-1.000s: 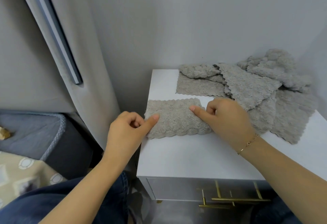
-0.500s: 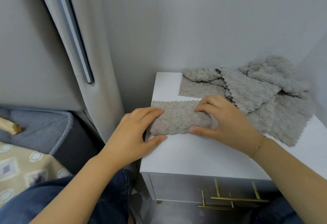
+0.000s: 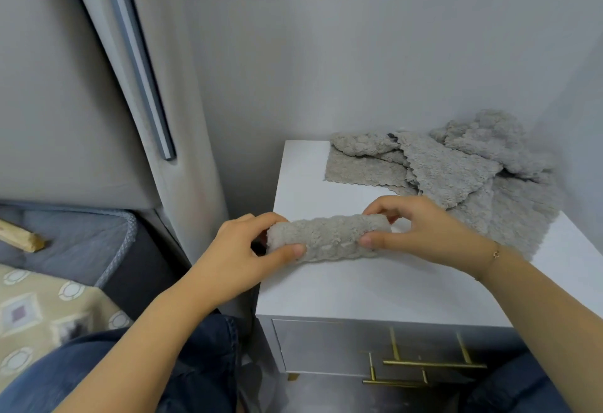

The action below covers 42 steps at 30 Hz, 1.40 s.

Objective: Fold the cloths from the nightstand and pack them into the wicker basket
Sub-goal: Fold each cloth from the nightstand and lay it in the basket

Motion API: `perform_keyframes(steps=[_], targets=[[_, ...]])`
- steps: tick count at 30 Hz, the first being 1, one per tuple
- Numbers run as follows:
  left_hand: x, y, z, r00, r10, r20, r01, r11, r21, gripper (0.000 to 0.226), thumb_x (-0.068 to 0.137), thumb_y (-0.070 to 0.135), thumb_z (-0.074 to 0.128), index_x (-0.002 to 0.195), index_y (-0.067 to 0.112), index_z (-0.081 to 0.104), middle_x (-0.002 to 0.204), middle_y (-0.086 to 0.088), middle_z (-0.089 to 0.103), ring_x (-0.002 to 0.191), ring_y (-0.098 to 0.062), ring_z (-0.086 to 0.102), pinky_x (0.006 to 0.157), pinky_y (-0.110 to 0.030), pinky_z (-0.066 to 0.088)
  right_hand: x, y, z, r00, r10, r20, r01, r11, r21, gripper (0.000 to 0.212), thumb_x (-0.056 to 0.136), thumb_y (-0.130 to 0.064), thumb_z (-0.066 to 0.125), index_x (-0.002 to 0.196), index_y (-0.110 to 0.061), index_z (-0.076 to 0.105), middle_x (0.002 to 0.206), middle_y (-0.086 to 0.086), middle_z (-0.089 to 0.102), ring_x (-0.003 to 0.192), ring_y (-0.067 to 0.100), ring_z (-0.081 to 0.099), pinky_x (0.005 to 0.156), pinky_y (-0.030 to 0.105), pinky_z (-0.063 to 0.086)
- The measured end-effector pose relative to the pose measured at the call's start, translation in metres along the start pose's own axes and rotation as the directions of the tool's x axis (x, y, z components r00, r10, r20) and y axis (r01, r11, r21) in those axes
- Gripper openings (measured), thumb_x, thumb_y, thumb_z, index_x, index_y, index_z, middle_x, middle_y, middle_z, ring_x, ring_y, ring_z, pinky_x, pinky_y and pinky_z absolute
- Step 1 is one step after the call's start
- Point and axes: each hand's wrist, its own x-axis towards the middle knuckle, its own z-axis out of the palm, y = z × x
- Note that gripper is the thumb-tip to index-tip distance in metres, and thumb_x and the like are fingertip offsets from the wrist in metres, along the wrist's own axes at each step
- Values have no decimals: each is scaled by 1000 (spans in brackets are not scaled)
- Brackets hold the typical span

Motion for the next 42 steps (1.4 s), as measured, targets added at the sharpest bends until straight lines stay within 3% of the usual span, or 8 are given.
perform_keyframes(steps=[5,14,18,22,27,32,37,42], targets=[[9,11,3,981,-192,10,190,962,-195,38,85,62,56,90,27,69,87,7,71,82,-14,66,79,-32,53,9,0,12,994,91,-64,-90,996,19,55,80,-57,57,71,-4,53,62,8,44,57,9,41,55,21,31],[24,23,7,925,-350,-147,375,903,210,56,88,70,37,90,16,55,72,-2,68,60,-16,63,62,-28,52,27,5,29,968,86,-236,-158,939,-306,40,94,-56,43,98,-21,60,68,-5,52,64,9,49,57,29,35],[24,32,6,901,-427,-73,421,903,-85,45,90,60,50,93,15,60,64,-3,73,54,-17,70,57,-29,60,28,11,32,964,44,-261,-119,953,-278,41,94,-57,41,100,-22,62,88,-4,60,77,14,54,70,33,42],[28,34,5,854,-519,47,476,742,-472,37,86,44,65,105,12,59,86,-10,75,72,-24,74,67,-31,62,26,9,28,978,30,-208,-66,983,-170,27,98,-43,45,99,-24,64,81,-12,60,72,1,53,66,24,41],[30,36,9,894,-441,75,373,643,-669,32,87,24,68,113,8,59,103,-8,74,95,-21,72,84,-30,59,19,3,10,993,78,-84,-83,995,-48,16,97,-36,54,99,-26,66,95,-6,67,88,11,62,82,42,52],[37,48,10,963,-245,111,263,778,-570,39,81,22,72,114,4,63,109,-12,72,103,-26,68,94,-35,54,-3,-7,-8,994,96,48,-104,971,215,49,80,-47,71,126,-39,56,125,-21,59,117,-8,52,98,19,43],[40,69,26,962,-94,256,223,810,-543,52,70,23,74,113,-3,60,101,-10,72,88,-17,68,72,-20,53,-25,-15,-22,974,144,177,-184,954,238,66,75,-41,78,133,-46,46,135,-22,51,119,-19,44,92,4,40],[44,93,41,970,-46,238,178,801,-571,43,72,22,73,107,-2,62,98,-8,73,90,-19,69,82,-28,57,-58,-25,-33,964,158,212,-237,876,421,46,85,-28,65,130,-31,56,125,-9,66,115,8,62,98,24,49]])
